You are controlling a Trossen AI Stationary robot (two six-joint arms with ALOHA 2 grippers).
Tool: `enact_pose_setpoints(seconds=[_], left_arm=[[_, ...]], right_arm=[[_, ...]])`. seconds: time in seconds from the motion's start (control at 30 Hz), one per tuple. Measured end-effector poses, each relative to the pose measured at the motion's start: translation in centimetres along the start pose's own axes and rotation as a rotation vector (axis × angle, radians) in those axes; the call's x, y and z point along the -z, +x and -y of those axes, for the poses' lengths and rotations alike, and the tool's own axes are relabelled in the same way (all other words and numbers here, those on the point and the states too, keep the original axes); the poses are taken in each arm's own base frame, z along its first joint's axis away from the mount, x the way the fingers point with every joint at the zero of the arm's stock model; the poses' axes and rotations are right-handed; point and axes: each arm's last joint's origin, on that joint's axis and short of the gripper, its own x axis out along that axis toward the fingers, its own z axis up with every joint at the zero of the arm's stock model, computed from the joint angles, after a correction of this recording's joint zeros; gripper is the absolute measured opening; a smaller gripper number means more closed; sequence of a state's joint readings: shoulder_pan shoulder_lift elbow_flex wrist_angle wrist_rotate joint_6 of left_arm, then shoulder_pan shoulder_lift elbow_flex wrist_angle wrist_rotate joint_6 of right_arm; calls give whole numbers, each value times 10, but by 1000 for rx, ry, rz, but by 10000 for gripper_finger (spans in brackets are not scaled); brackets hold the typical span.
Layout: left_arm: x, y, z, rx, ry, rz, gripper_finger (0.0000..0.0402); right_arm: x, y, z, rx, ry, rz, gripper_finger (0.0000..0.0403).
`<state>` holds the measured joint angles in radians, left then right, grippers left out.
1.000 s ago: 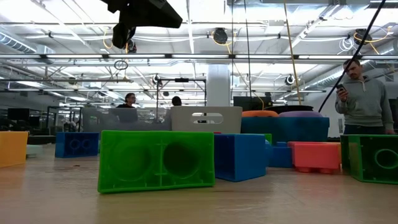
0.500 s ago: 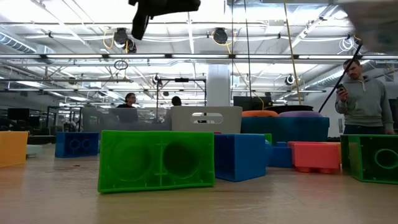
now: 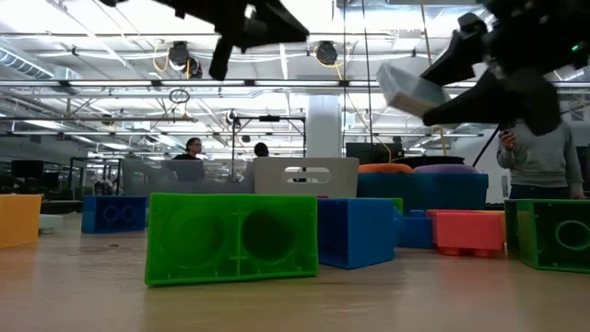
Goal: Pick & Place Toys
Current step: Put the green playing card box into the gray bin
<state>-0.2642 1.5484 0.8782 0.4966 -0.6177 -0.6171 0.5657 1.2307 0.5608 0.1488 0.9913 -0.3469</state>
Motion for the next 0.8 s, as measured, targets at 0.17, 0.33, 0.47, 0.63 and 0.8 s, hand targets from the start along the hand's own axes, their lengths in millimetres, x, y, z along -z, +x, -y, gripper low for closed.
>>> enact_pose_setpoints(seconds=[0.17, 0.33, 0.47, 0.63, 0.8], left_arm=[[15, 17, -11, -33, -13, -7, 35], [27, 32, -25, -67, 16, -52, 35], [27, 38, -32, -33, 1, -96, 35], [26, 40, -32, 38, 49, -136, 64], [25, 37, -18, 91, 26, -138, 164]], right_arm=[[2, 11, 4, 36, -39, -35, 305], [0, 13, 6, 53, -57, -24, 307], [-5, 12, 7, 68, -40, 5, 308], [-5, 12, 8, 86, -35, 4, 305], [-5, 12, 8, 86, -36, 3, 308]])
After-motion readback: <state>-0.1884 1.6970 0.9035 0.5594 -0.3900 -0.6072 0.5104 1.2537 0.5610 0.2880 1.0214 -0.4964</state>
